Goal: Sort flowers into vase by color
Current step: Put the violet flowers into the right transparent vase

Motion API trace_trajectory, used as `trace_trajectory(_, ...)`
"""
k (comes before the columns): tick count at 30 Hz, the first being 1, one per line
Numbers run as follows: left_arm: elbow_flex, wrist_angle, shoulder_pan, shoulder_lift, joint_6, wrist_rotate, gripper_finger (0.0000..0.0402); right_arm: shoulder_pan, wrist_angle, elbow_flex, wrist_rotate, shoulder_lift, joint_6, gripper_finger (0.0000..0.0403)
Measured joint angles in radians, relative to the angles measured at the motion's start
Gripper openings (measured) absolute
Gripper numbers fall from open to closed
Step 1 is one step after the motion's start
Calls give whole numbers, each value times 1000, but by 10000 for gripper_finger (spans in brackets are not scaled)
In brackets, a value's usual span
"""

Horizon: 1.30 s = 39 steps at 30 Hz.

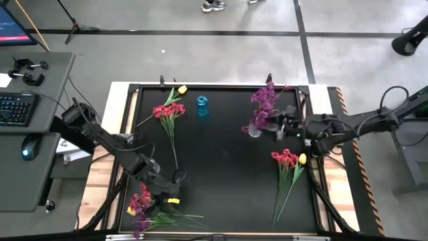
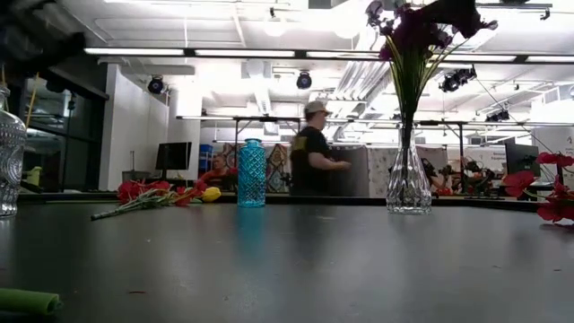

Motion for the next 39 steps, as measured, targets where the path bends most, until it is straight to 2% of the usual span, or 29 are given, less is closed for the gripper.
trace_trajectory(5, 0, -36, -25, 47, -243, 28, 154, 45, 11, 0, 26, 63, -2, 265)
trace_trajectory(9, 8, -51, -68, 119, -329, 22, 154, 82, 12, 0, 29, 77, -2, 265)
trace_trajectory(15, 136, -91, -143, 288, -234, -52, 154, 149, 5, 0, 122, 76, -8, 265)
trace_trajectory(19, 265, -273, -176, 384, -175, -104, 154, 183, -2, 0, 162, 76, -24, 265)
trace_trajectory(22, 350, -463, -197, 432, -142, -195, 154, 203, -4, 0, 183, 76, -25, 265)
trace_trajectory(25, 407, -575, -212, 457, -116, -294, 154, 219, -9, 0, 183, 76, -24, 265)
trace_trajectory(29, 435, -594, -220, 454, -99, -364, 154, 239, -10, 0, 199, 76, -22, 265)
trace_trajectory(39, 434, -600, -237, 453, -138, -347, 154, 278, -19, 0, 258, 76, -24, 265)
